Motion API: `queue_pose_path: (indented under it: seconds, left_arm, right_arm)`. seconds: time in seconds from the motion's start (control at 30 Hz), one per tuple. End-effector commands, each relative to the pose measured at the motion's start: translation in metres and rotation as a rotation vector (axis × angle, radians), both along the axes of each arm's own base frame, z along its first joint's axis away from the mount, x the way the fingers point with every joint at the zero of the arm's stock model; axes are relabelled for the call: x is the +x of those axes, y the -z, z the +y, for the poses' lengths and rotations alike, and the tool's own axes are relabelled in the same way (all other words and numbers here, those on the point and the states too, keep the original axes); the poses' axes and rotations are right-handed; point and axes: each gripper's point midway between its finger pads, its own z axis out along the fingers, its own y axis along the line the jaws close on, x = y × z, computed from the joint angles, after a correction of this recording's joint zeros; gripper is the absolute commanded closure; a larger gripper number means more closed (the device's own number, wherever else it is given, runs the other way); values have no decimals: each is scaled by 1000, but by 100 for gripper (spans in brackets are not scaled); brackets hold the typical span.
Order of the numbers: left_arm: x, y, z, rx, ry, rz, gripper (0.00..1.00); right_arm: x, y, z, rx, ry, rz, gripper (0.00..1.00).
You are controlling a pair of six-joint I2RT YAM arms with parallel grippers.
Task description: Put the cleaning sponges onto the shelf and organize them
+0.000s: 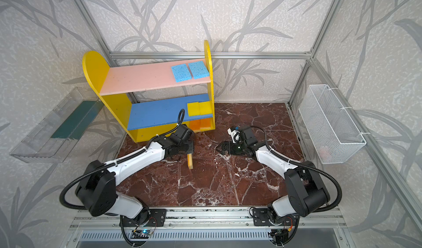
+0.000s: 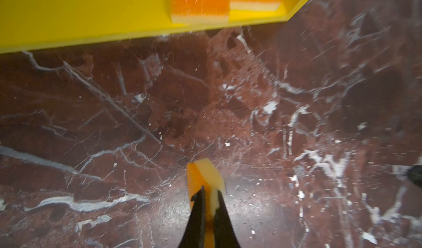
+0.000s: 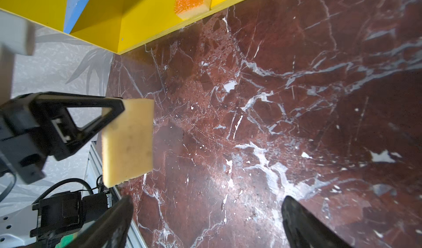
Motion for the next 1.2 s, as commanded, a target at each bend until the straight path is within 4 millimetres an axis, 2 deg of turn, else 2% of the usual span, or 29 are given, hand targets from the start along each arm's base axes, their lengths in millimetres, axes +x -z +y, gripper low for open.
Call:
queue_pose_path:
  seconds: [0.0,0.1,0.27,0.4,0.7,0.8,1.03,1.1,1.17]
  left_arm:
    - [4,3,-6,78,13,11,95]
    - [12,9,-26,63,37,30,86]
    - [15,-1,-62,24,99,5,51]
    - [12,-10,-80,0,131,-11,38]
    - [3,-12,-89,-106,133,-30,38]
    - [0,-24,-78,-117,110,-74,38]
    - [-6,-72,-37,-141,58,-212,36]
    - [-7,-75,-29,-169,56,-205,36]
    - [-7,-67,-22,-203,53,-167,40]
  right_arm:
    - [-2,-2,-11,-31,27,-14,1]
    - [-3,-5,-13,-30,29,-23,1]
    - [-7,-2,-18,-52,30,-26,1]
    - [-9,2,-22,-75,39,-26,1]
    - [-9,10,-24,-91,46,-9,1]
    - [-9,12,-24,-91,45,-3,1]
    - [-12,19,-26,-103,42,8,1]
    - [-12,21,-25,-102,40,14,1]
    - [-13,22,-24,-98,39,20,1]
